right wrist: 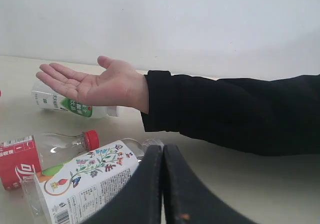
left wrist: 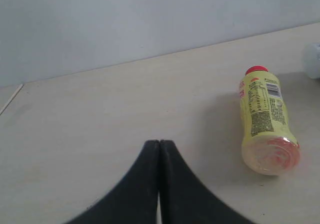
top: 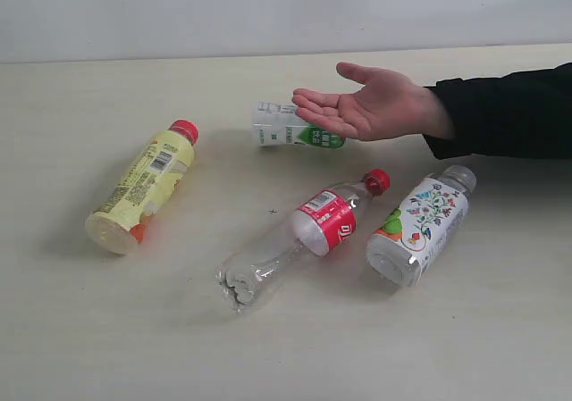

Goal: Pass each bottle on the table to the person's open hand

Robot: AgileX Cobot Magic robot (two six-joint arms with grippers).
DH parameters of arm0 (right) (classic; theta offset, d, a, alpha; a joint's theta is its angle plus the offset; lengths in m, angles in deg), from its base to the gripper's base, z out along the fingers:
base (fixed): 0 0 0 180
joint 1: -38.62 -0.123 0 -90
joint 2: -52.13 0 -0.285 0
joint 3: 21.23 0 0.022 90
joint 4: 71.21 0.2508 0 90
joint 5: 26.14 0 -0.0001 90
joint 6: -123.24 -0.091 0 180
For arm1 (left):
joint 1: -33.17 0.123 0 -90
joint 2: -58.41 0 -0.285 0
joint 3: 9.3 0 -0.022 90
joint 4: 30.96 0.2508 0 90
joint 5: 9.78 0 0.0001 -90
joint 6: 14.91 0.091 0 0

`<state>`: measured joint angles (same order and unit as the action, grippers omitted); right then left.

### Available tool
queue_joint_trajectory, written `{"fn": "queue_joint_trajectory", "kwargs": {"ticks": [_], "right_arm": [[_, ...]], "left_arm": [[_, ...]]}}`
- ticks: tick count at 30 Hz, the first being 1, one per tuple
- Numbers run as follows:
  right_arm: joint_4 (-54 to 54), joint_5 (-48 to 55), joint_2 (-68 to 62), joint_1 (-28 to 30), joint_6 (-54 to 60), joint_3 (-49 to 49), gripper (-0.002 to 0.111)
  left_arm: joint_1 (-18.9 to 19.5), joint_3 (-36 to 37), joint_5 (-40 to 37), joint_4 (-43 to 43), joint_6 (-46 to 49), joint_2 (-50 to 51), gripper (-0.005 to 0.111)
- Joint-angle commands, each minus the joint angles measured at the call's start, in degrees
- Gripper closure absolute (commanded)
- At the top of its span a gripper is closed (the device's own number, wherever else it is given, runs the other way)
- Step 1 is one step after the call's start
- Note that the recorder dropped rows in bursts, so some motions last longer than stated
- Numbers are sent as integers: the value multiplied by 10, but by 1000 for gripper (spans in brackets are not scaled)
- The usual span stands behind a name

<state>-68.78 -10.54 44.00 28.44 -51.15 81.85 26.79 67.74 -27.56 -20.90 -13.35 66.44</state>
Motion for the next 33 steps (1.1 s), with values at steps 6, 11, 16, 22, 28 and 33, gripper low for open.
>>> {"fn": "queue_joint_trajectory", "kwargs": {"ticks": [6,11,16,22,28,33], "right_arm": [[3,-3,3,2,2,-3,108],[3,-3,3,2,2,-3,108],[3,-3,3,2,3,-3,108],[3,-3,3,2,3,-3,108],[3,-3,3,2,3,-3,108],[3,-3,3,2,3,-3,108]], "left_arm": [[1,2,2,-2,-3,-2,107],[1,2,2,-2,-3,-2,107],[1,2,40,-2,23,-2,107],[1,2,378,-12,-169,-2,107],[1,2,487,4,-369,-2,107],[1,2,593,-33,-361,-2,107]]}}
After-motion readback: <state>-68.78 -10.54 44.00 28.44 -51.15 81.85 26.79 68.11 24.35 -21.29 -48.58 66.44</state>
